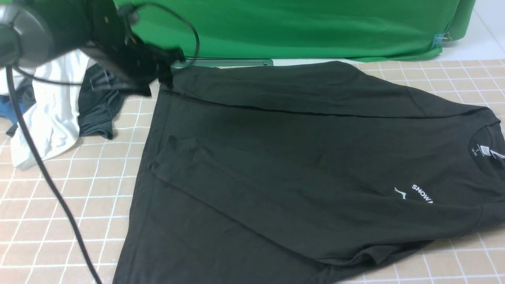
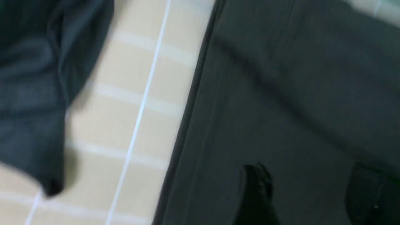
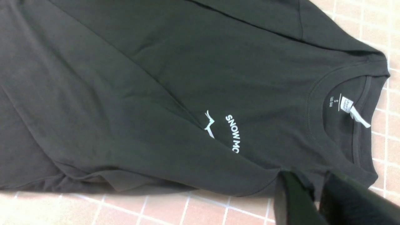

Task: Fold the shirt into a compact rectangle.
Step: 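Grab the top left corner of the dark shirt with the left gripper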

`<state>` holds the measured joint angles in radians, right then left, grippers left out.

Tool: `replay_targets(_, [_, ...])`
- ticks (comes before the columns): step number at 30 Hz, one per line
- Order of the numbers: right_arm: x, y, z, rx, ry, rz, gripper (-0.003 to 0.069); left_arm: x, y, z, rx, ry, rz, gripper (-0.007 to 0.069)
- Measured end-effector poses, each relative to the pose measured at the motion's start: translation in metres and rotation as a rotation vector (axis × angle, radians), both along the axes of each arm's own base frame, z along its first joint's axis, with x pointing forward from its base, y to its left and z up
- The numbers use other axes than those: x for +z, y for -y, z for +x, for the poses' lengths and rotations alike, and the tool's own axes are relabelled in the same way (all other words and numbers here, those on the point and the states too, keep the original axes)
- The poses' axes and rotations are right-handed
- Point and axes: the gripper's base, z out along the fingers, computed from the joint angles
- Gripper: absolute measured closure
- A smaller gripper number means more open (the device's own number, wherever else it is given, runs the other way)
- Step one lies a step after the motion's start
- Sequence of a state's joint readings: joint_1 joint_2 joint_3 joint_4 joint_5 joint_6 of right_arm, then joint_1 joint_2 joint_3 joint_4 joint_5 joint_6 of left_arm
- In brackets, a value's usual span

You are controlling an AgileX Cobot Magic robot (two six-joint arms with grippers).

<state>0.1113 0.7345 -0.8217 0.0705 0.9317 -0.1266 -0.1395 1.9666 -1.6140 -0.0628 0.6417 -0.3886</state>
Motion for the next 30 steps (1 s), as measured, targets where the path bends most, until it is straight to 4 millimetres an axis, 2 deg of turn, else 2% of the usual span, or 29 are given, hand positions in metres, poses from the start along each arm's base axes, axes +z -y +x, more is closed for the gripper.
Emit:
replay_targets(3, [0.000, 0.000, 0.000, 0.000, 0.000, 0.000, 0.0494, -0.001, -0.005, 0.015, 0.036, 0.004, -0.074, 0.0182])
replay_targets(5, [0.000, 0.000, 0.000, 0.000, 0.000, 0.000, 0.0494, -0.011, -0.011, 0.031, 0.080, -0.037, -0.165, 0.0154])
replay_targets(6, [0.000, 0.000, 0.000, -0.002, 0.000, 0.002, 0.0494, -0.014, -0.012, 0.037, 0.095, -0.052, -0.206, 0.0152])
replay_targets(8, [0.000, 0.000, 0.000, -0.013, -0.003, 0.014, 0.0494, -0.032, -0.017, 0.051, 0.137, -0.128, -0.304, 0.0154])
replay_targets(13, [0.000, 0.000, 0.000, -0.025, -0.005, 0.027, 0.0494, -0.064, -0.019, 0.071, 0.179, -0.216, -0.454, 0.0187])
replay_targets(23, [0.001, 0.000, 0.001, -0.034, 0.010, 0.036, 0.0494, -0.091, -0.018, 0.088, 0.220, -0.198, -0.488, 0.0295])
replay_targets(28, [0.002, 0.000, 0.002, -0.045, 0.017, 0.049, 0.0494, -0.091, -0.020, 0.091, 0.231, -0.157, -0.478, 0.0321])
replay_targets(30, [0.002, 0.000, 0.002, -0.045, 0.027, 0.051, 0.0494, -0.091, -0.022, 0.093, 0.234, -0.136, -0.449, 0.0358])
